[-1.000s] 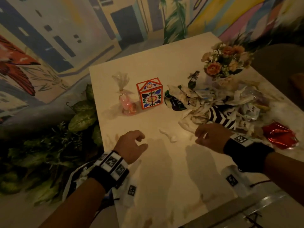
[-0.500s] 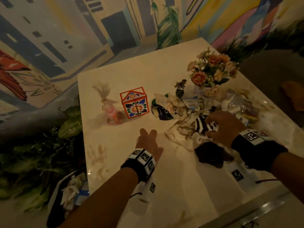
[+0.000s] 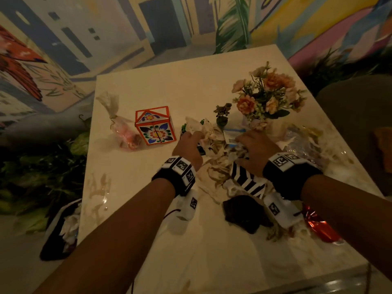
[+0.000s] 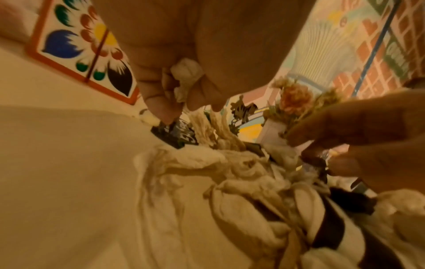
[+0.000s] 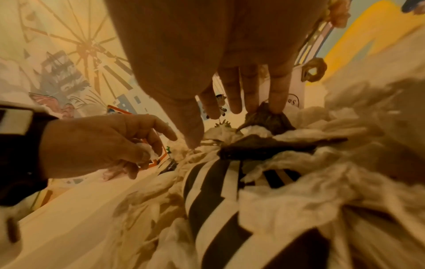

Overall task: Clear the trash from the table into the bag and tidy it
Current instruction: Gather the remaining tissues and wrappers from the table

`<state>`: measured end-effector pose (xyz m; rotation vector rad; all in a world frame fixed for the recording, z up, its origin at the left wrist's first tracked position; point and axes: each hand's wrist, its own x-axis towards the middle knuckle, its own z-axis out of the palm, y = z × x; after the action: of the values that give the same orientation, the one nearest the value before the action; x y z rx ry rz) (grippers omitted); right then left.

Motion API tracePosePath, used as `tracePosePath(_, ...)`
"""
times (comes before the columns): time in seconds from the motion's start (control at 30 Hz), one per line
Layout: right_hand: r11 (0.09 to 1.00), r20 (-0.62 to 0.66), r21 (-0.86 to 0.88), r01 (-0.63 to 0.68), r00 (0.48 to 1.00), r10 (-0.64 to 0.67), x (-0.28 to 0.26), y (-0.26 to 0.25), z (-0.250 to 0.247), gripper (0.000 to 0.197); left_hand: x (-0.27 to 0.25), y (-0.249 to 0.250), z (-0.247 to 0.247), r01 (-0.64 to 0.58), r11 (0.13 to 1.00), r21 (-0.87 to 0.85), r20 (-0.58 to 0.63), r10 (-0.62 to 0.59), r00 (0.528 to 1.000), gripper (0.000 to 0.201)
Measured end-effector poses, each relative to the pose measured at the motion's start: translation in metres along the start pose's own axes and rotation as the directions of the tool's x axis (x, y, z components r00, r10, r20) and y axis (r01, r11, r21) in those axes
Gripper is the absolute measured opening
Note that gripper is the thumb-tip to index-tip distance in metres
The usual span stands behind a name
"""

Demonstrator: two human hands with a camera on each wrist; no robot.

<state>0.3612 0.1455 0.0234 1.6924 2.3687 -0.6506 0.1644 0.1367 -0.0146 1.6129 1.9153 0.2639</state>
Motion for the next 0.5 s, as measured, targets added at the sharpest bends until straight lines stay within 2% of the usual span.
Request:
tracePosePath(0.07,0.997,0.045,0.048,-0.056,0.998,0.054,0.014,0.003,0.005,0.069,0.007,0.002,0.011,-0.011,0.997,0.076,0.095,0.004,0.995,0.077)
tracePosePath(0.13,0.993,0.104,0.067,-0.093,0.991,0.086,0.027,0.005,0.009,0.072,0.007,0.002,0.022,-0.026,0.988,0.154,0.141,0.004,0.99,0.068)
tracePosePath(0.23,0.989,0.129,0.092,-0.114,0.986,0.102,0.04,0.003,0.015,0.061,0.006,-0.001,0.033,-0.035,0.963,0.267,0.176,-0.014,0.984,0.073)
tracePosePath(0.4,0.99,0.14,0.029,-0.139,0.981,0.133,0.05,0.002,0.021,0.047,-0.004,0.001,0.041,-0.032,0.977,0.213,0.081,0.015,0.997,0.062)
tracePosePath(0.5,0.987,0.155,-0.03,-0.156,0.975,0.159,0.054,0.005,0.019,0.045,-0.011,-0.001,0.044,-0.039,0.98,0.196,0.051,0.03,0.998,0.043)
